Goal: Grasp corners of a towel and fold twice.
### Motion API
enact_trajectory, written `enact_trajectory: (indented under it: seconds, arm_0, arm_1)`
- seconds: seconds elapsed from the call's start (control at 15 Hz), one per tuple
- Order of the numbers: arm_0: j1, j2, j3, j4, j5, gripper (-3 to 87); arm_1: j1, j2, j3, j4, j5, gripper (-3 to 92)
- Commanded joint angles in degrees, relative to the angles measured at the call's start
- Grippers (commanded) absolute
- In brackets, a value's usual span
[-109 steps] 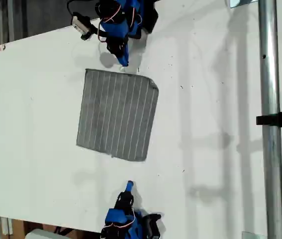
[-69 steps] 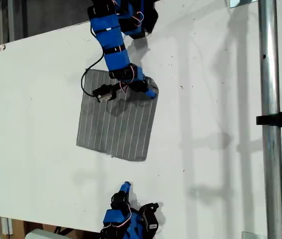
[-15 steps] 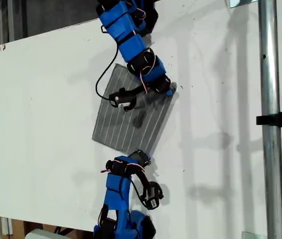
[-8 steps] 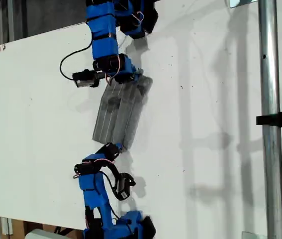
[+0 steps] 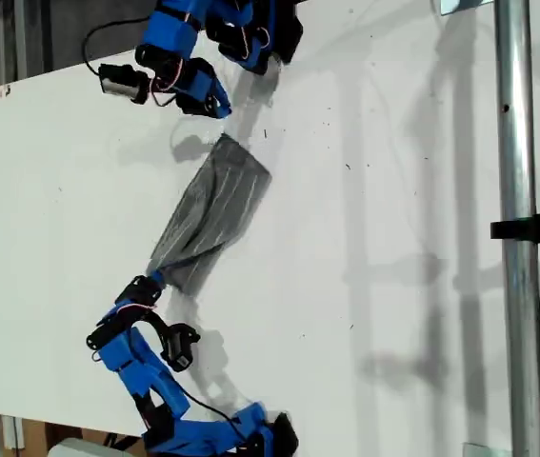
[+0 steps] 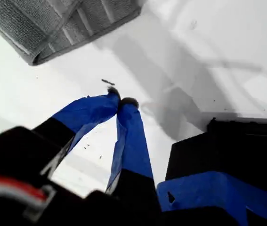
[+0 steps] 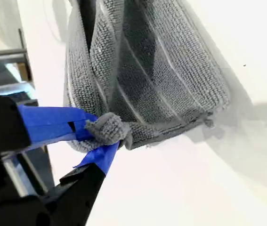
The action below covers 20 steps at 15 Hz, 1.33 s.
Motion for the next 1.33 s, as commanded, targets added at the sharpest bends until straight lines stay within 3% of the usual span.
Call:
enact_trajectory:
  seconds: [0.0,0.33,0.53,0.6,0.67,0.73,0.8,0.93,1.27]
  arm_0:
    - [-0.62,1.41,-3.08,-3.52,1.23,-3.0]
    - [2.72,-0.62,-3.08,-2.11,0.88,-2.9]
    - [5.27,1.32,-4.48,5.98,0.00,-1.8]
    - [6.59,2.29,-4.39,10.99,-0.88,5.4]
    - [8.00,2.90,-4.04,14.94,-0.97,19.8]
    - [8.70,3.69,-3.52,16.52,-1.76,18.6]
    - [8.70,4.31,-3.08,16.70,-2.90,13.7]
    - [8.35,4.22,-2.99,16.17,-3.96,6.2]
    - [6.94,4.48,-2.99,15.64,-3.08,3.3]
  arm_1:
    - [6.50,4.83,-1.23,-1.49,-5.80,-0.2]
    - [2.81,3.52,0.88,-6.59,-4.75,-0.2]
    - [-3.16,-1.41,-2.29,-9.23,-4.04,-0.2]
    - [-5.19,-3.69,-4.22,-9.67,-4.39,-0.2]
    - [-6.50,-4.83,-5.71,-10.20,-4.04,6.7]
    - [-7.12,-6.06,-6.94,-11.16,-2.99,17.1]
    - [-7.29,-8.26,-8.00,-12.74,-2.55,20.8]
    - [-7.03,-13.36,-8.79,-19.34,-3.69,22.7]
    - [0.26,-24.17,-10.02,-27.95,-12.13,25.8]
